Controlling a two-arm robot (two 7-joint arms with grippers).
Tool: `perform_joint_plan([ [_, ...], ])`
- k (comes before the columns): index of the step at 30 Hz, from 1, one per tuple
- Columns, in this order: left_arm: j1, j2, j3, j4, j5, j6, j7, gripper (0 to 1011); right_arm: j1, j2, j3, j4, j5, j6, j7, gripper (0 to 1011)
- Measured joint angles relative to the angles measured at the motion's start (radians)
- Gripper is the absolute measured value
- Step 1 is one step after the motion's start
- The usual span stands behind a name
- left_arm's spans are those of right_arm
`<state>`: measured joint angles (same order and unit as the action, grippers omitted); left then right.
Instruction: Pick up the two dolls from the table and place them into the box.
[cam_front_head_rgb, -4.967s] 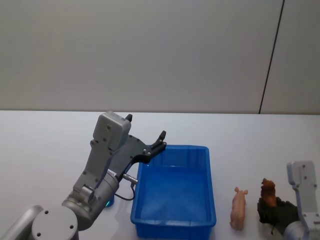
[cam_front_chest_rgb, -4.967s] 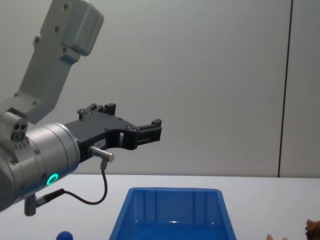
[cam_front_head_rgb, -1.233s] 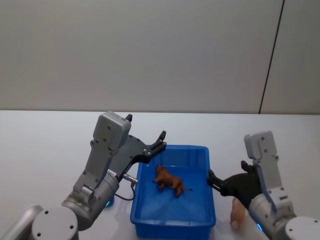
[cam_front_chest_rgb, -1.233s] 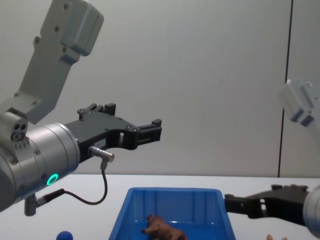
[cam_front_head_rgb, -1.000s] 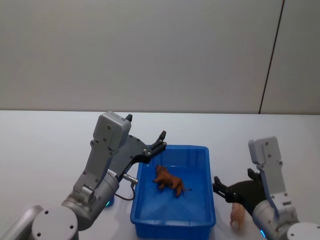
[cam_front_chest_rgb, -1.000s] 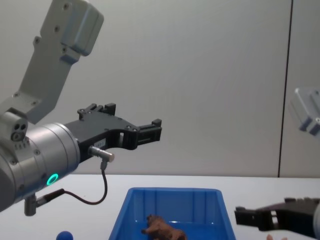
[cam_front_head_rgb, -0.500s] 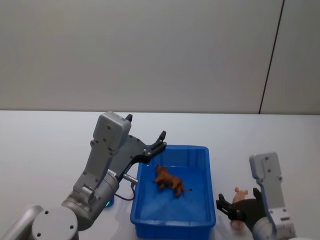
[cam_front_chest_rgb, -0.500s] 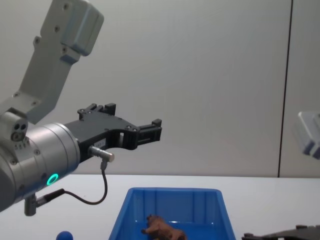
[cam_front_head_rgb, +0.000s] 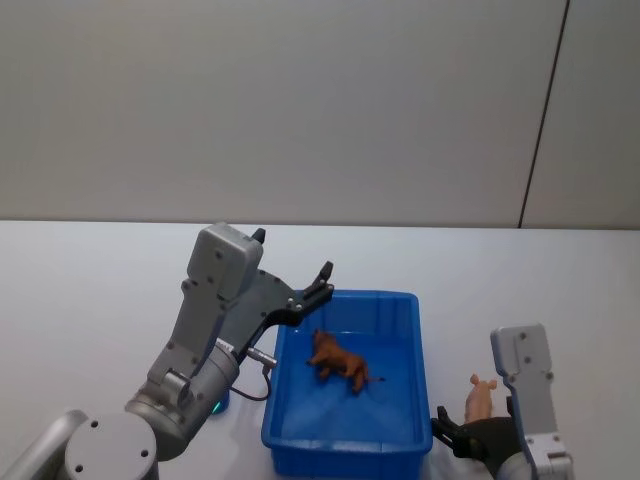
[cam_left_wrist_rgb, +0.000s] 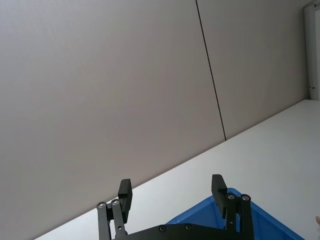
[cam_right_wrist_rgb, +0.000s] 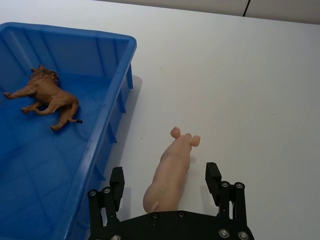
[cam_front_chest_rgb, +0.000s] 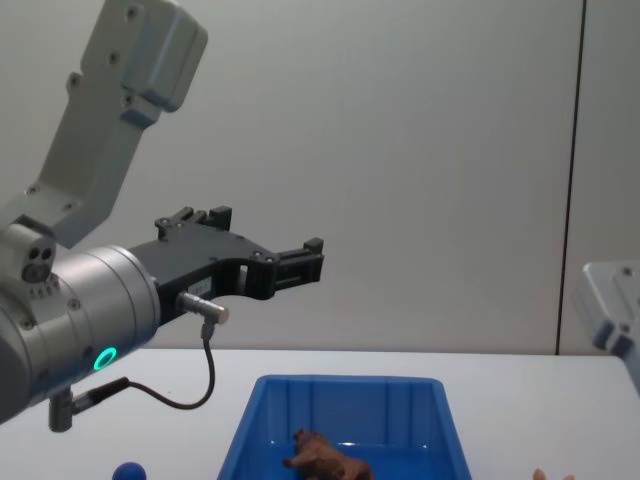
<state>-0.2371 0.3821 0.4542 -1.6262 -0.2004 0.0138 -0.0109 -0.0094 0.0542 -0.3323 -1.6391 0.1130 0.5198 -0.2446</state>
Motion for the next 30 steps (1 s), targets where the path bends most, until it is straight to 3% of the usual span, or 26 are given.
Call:
perform_joint_plan([
  [11, 0.0, 0.0, 0.0, 0.0, 0.0, 0.0, 0.0, 1001, 0.008, -0.015, 0.005, 0.047, -0.016, -0.021, -0.014, 1001],
  [15, 0.0, 0.0, 0.0, 0.0, 0.0, 0.0, 0.0, 1001, 0.012, -0.018, 0.009, 0.061, -0.017, -0.026, -0.014, 942],
  [25, 0.0, 0.0, 0.0, 0.0, 0.0, 0.0, 0.0, 1002, 0.018, -0.023, 0.024, 0.081, -0.014, -0.031, -0.006, 675],
  [30, 0.0, 0.0, 0.0, 0.0, 0.0, 0.0, 0.0, 1002, 0.019, -0.023, 0.029, 0.079, -0.013, -0.032, 0.001, 475],
])
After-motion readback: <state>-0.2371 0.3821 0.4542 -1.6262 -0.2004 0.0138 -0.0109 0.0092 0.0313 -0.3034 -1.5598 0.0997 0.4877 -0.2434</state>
